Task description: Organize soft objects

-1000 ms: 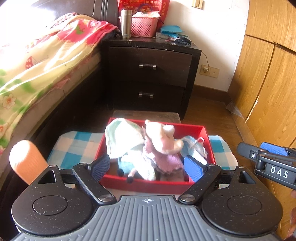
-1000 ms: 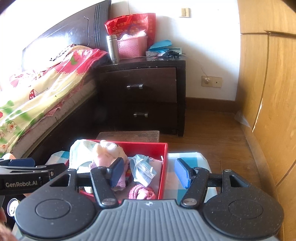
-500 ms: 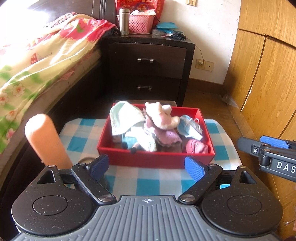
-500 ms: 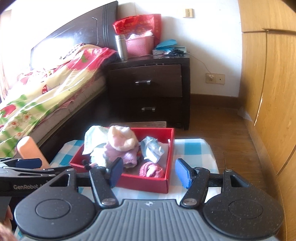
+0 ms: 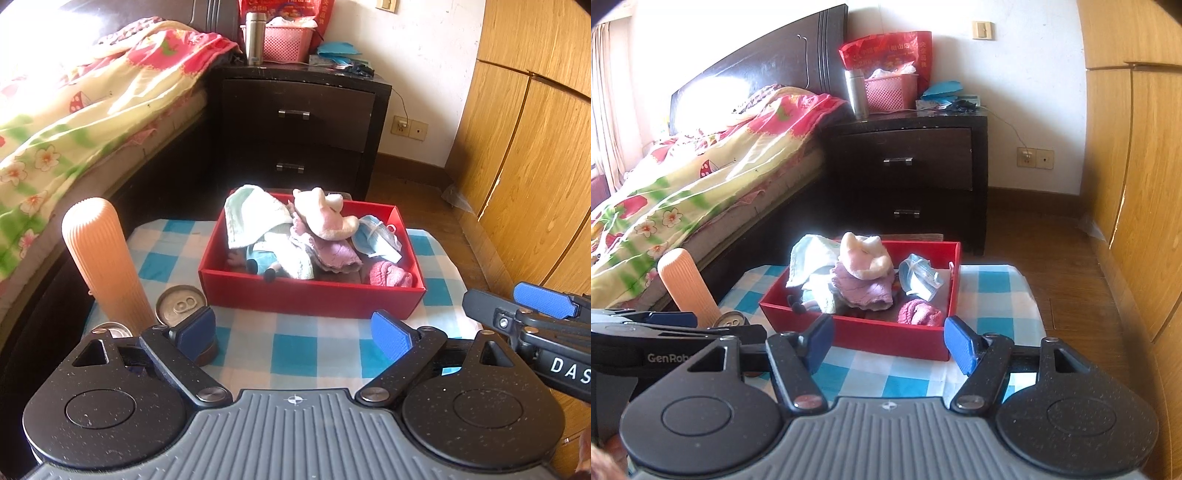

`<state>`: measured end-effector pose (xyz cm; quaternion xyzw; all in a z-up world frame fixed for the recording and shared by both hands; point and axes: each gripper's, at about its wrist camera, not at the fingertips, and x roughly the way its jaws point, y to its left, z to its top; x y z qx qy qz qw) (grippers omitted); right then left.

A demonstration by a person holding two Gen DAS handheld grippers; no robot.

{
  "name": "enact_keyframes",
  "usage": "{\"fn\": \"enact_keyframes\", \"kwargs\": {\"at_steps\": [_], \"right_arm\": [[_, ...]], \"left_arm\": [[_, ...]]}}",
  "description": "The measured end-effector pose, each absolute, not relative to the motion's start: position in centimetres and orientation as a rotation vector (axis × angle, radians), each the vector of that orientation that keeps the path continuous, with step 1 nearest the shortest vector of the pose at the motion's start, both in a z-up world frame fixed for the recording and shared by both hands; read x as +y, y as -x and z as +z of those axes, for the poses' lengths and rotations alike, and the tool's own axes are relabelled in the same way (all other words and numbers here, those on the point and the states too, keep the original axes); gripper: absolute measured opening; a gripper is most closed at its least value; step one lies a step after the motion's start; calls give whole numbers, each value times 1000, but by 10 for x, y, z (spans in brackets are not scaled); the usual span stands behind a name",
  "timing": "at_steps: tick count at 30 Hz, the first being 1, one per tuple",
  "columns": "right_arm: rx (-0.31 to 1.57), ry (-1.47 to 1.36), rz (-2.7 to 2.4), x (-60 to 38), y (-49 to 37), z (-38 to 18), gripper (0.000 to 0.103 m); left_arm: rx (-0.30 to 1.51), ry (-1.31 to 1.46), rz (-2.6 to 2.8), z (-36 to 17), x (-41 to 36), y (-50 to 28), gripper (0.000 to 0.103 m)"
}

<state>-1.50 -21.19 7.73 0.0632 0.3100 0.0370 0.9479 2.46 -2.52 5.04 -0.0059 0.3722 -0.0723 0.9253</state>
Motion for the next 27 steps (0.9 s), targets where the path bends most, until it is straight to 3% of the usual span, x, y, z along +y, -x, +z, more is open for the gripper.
{"fn": "enact_keyframes", "kwargs": {"at_steps": [27], "right_arm": [[592, -160, 82, -209, 19, 82, 45]], "left_arm": [[742, 6, -130, 51, -29, -20, 90]]}}
